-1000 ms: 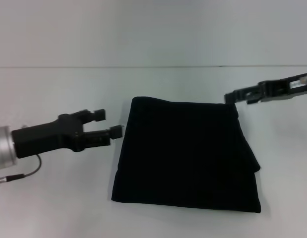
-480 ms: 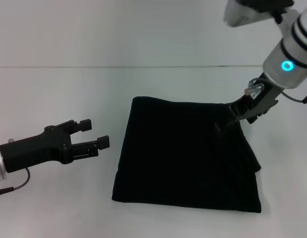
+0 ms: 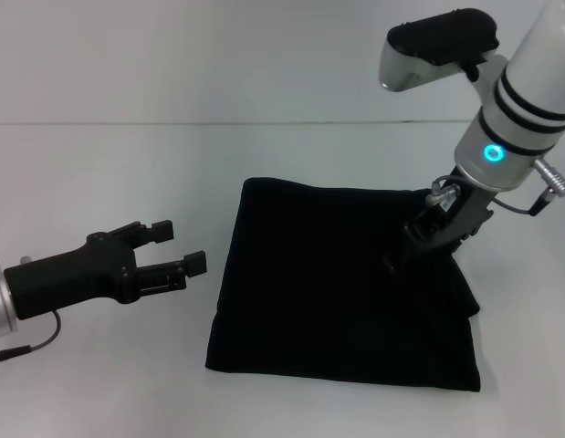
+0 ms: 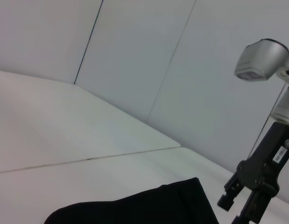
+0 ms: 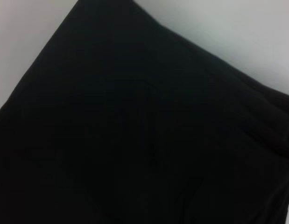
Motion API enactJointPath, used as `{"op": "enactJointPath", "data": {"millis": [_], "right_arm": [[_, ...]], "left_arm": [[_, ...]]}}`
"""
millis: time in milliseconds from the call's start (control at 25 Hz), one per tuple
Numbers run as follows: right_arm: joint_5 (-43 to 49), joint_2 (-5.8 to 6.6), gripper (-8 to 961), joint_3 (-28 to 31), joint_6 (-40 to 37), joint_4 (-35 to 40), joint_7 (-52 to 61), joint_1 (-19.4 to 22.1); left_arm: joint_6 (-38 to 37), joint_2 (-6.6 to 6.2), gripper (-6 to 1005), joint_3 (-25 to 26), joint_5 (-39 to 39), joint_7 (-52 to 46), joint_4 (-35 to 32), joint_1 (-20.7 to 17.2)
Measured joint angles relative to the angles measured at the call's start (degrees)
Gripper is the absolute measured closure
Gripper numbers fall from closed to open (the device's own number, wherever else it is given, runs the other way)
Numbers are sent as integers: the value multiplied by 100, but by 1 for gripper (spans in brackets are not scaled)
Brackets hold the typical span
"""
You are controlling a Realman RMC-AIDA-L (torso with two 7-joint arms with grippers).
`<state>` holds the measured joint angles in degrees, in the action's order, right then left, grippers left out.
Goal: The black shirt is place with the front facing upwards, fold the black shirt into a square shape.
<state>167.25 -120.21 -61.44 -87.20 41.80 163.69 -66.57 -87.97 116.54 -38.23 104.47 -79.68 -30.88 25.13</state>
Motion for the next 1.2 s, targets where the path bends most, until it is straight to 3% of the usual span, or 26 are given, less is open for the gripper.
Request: {"op": "enactJointPath", "data": {"millis": [400, 1200], "right_arm": [[-5, -6, 7, -21, 485, -809, 22, -279], [-274, 4, 32, -77, 551, -1009, 19, -239]], "left_arm": [[-2, 65, 54, -1, 8, 10, 12, 21], [-52, 79, 54, 0, -33, 49, 136, -22]]}}
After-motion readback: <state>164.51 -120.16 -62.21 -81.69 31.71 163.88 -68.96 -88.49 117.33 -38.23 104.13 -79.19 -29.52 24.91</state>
